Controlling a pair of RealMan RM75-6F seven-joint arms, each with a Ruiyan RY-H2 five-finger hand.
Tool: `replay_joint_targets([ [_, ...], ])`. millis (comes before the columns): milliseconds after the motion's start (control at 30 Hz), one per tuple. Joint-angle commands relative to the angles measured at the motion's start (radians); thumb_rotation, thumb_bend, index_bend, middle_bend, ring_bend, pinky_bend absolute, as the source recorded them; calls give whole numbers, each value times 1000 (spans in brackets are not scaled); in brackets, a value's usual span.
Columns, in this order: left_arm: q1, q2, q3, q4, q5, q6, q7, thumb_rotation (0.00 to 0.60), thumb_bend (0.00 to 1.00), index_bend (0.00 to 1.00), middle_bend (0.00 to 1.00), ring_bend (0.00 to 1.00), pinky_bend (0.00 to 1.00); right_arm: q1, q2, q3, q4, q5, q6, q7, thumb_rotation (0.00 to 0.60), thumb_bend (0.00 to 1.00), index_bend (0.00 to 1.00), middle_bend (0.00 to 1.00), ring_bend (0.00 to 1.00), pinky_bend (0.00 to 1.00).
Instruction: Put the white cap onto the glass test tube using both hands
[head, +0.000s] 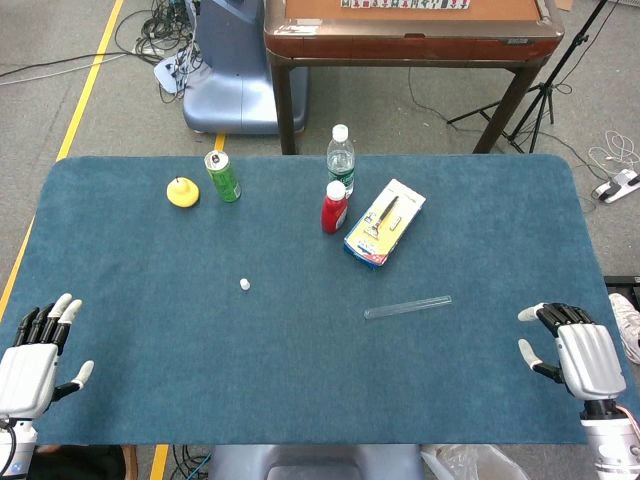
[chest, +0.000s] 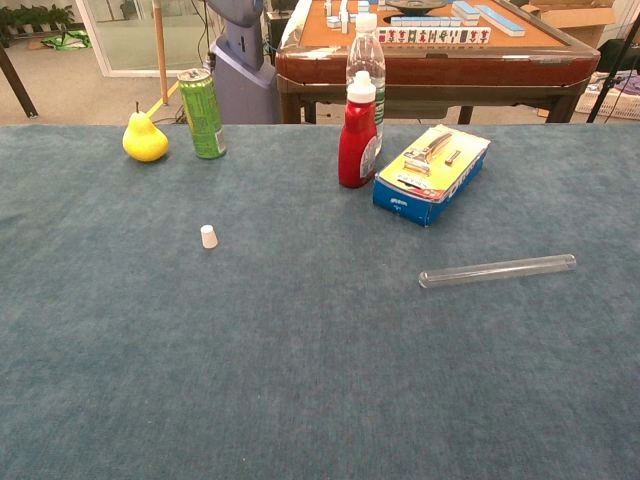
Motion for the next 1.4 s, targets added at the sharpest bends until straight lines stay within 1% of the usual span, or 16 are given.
replay_joint_targets([
  [33, -1, -3, 0, 3, -3, -2, 1, 600, 248, 40, 31, 4, 19, 5, -4, 3, -1, 6, -8, -4, 600, 349, 417, 406, 307, 337],
  [333, -4, -8, -1, 3, -1, -4, 8, 600, 248, 40, 31, 4, 19, 21, -12, 3, 5, 5, -26, 6, 600, 349, 417, 423, 310, 337],
  [367, -4, -9, -1, 3, -2, -5, 9, 600, 248, 40, 31, 4, 19, 23, -11, 4, 5, 4, -29, 6, 600, 350, 417, 437, 326, 338],
  [433, -4, -9, -1, 3, -6, -5, 6, 600, 248, 40, 31, 4, 19, 31, -7, 4, 4, 3, -38, -11, 600, 350, 417, 476, 395, 381],
  [467, -4, -9, -2, 3, -6, -5, 5, 600, 248, 40, 31, 4, 19, 35, -4, 5, 3, 2, -43, -20, 600, 350, 417, 522, 470, 444],
  [500, -4, -10, -2, 4, -7, -5, 5, 600, 248, 40, 31, 4, 19, 41, -1, 6, 0, 1, -51, -30, 600, 350, 417, 558, 519, 495],
  [600, -4, -11, 0, 5, -5, -6, 8, 600, 248, 40, 31, 4, 19, 65, 8, 14, -9, 6, -82, -59, 600, 358, 417, 770, 767, 755],
  [667, -4, -13, 1, 5, -7, -7, 12, 600, 248, 41, 31, 4, 19, 89, 26, 10, -24, 21, -136, -86, 600, 425, 417, 930, 950, 946],
  [700, -4, -13, 1, 5, -8, -8, 13, 600, 248, 40, 31, 4, 19, 102, 36, 8, -30, 31, -164, -102, 600, 470, 417, 971, 988, 987],
  [767, -4, -15, 1, 5, -10, -9, 15, 600, 248, 40, 31, 4, 19, 133, 59, 5, -45, 72, -239, -149, 600, 534, 412, 999, 1000, 1000],
  [833, -4, -16, 3, 6, -13, -11, 18, 600, 248, 41, 31, 4, 19, 166, 77, 9, -60, 127, -310, -194, 600, 583, 394, 1000, 1000, 1000],
  [933, -4, -17, 5, 8, -17, -16, 19, 600, 248, 41, 31, 4, 19, 204, 83, 20, -70, 200, -380, -225, 600, 667, 333, 1000, 1000, 1000],
  [967, -4, -17, 6, 9, -19, -18, 19, 600, 248, 41, 31, 4, 19, 215, 84, 20, -70, 220, -400, -235, 600, 712, 308, 1000, 1000, 1000],
  [1067, -5, -21, 7, 15, -26, -25, 22, 600, 248, 45, 31, 4, 19, 249, 84, 20, -65, 287, -461, -275, 600, 785, 282, 1000, 1000, 1000],
  [1233, -14, -27, 7, 21, -38, -45, 20, 600, 248, 47, 31, 4, 19, 298, 58, 3, -41, 392, -547, -329, 600, 835, 254, 1000, 1000, 1000],
  [1400, -23, -30, 3, 24, -44, -59, 24, 600, 248, 47, 31, 4, 19, 332, 22, -7, -4, 455, -591, -345, 600, 874, 252, 1000, 1000, 1000],
])
